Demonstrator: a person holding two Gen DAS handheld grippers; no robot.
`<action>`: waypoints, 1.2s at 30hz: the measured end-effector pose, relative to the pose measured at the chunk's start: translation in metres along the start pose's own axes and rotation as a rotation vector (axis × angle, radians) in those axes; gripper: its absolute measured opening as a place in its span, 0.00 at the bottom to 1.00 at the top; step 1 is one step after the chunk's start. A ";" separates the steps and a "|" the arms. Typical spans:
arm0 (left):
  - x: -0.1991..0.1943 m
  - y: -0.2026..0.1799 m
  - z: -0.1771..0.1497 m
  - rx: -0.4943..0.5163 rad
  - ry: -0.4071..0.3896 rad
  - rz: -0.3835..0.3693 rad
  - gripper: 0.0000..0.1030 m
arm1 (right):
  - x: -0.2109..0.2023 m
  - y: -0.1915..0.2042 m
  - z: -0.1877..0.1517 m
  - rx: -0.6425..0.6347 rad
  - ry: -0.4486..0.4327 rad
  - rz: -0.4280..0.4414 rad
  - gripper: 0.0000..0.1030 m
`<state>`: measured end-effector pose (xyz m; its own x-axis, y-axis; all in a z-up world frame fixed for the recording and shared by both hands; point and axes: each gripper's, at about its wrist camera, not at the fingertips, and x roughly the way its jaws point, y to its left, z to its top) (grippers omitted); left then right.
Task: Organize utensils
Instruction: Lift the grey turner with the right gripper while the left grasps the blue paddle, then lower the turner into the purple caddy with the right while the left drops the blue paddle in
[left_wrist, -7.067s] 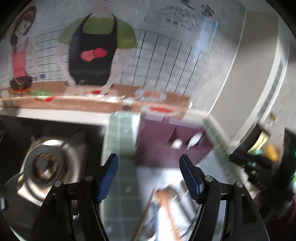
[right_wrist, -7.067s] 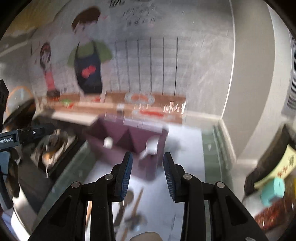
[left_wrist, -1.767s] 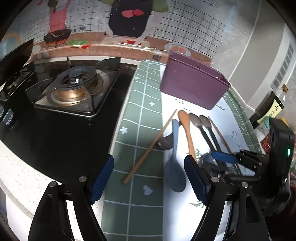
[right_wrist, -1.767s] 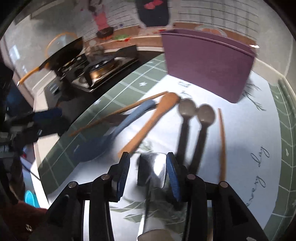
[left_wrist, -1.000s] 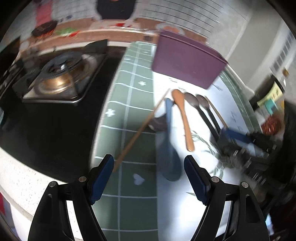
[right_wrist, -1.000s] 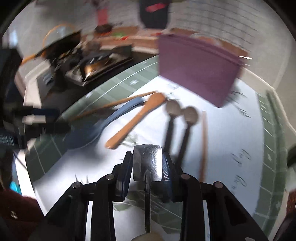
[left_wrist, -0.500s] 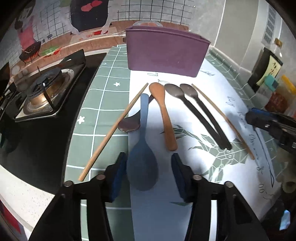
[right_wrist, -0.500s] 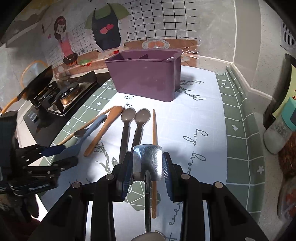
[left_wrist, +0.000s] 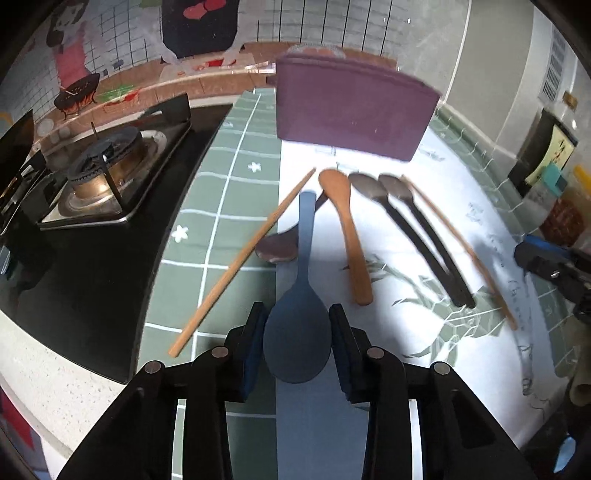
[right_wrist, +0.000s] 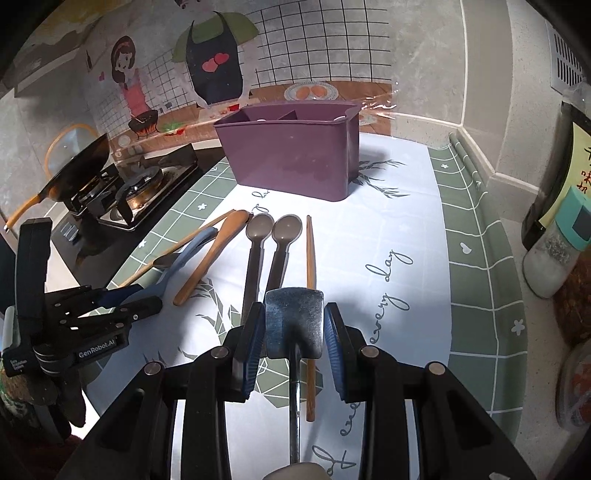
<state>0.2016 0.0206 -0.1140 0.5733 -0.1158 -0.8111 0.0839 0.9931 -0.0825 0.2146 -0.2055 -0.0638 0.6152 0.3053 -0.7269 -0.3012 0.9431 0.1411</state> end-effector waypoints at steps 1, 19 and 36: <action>-0.006 0.001 0.002 0.001 -0.020 -0.003 0.34 | -0.001 0.000 0.001 -0.002 -0.002 0.000 0.29; -0.088 0.009 0.056 0.002 -0.186 -0.066 0.26 | -0.021 0.010 0.033 -0.036 -0.117 0.002 0.28; -0.111 0.014 0.089 -0.018 -0.227 -0.196 0.10 | -0.030 0.012 0.068 -0.040 -0.176 -0.018 0.28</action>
<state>0.2118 0.0458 0.0267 0.7156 -0.3054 -0.6283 0.1981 0.9512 -0.2367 0.2423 -0.1944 0.0058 0.7374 0.3101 -0.6000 -0.3155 0.9436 0.1001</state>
